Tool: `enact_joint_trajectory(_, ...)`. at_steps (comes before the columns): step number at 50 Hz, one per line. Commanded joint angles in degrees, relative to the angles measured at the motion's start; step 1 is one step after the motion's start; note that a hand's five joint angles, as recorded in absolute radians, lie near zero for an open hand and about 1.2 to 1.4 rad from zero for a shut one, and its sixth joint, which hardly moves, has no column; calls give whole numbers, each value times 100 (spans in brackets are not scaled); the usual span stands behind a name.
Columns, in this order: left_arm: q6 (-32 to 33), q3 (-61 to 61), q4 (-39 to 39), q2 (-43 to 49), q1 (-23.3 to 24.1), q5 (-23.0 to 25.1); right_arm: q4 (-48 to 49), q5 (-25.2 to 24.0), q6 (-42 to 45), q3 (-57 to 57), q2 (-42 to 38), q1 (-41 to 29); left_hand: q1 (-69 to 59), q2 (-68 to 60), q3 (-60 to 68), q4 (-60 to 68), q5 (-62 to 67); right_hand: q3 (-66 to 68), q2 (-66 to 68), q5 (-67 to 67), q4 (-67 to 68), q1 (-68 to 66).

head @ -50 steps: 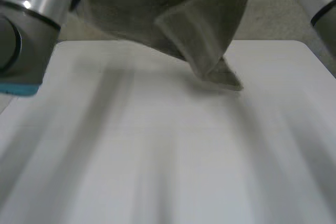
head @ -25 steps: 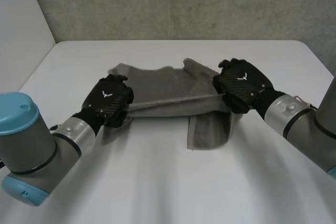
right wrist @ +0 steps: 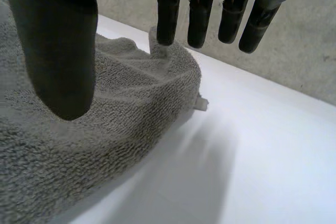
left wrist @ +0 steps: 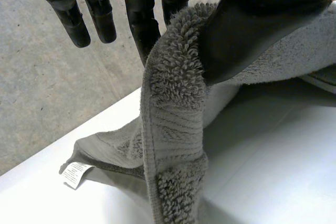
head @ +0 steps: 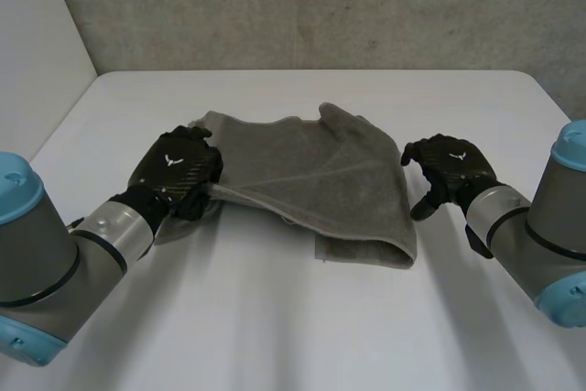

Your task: Fold the towel.

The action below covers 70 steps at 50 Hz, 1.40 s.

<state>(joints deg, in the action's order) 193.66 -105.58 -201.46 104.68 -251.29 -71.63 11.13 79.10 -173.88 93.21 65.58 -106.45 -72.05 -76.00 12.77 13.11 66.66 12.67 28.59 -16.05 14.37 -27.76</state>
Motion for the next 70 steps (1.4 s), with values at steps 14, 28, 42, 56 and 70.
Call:
enact_joint_trajectory(14, -170, 99, 54, -18, 62, 0, -225, -53, -164, 1375, 904, -33, -795, -400, -277, -311, 334, -267, -808, 553, -437, 724)
enact_joint_trajectory(28, -900, 284, 212, -150, 89, 9, 555, 123, -172, 1428, 369, -103, -795, -400, -277, -311, 334, -267, -305, 51, -437, 222)
enact_joint_trajectory(42, -917, 275, 406, -202, 89, 9, 908, 325, -981, 971, -379, -411, -795, -400, -277, -311, 334, -267, -102, -153, -437, 18)
enact_joint_trajectory(56, -926, 249, 441, -483, -60, 0, 1014, 650, -1377, 821, -389, -149, -795, -400, -277, -311, 334, -267, 218, -473, -437, -302)
enact_joint_trajectory(70, -1207, 196, 441, -633, -246, 18, 1058, 668, -1394, 795, -265, 230, -795, -400, -277, -311, 334, -267, 605, -860, -437, -689)
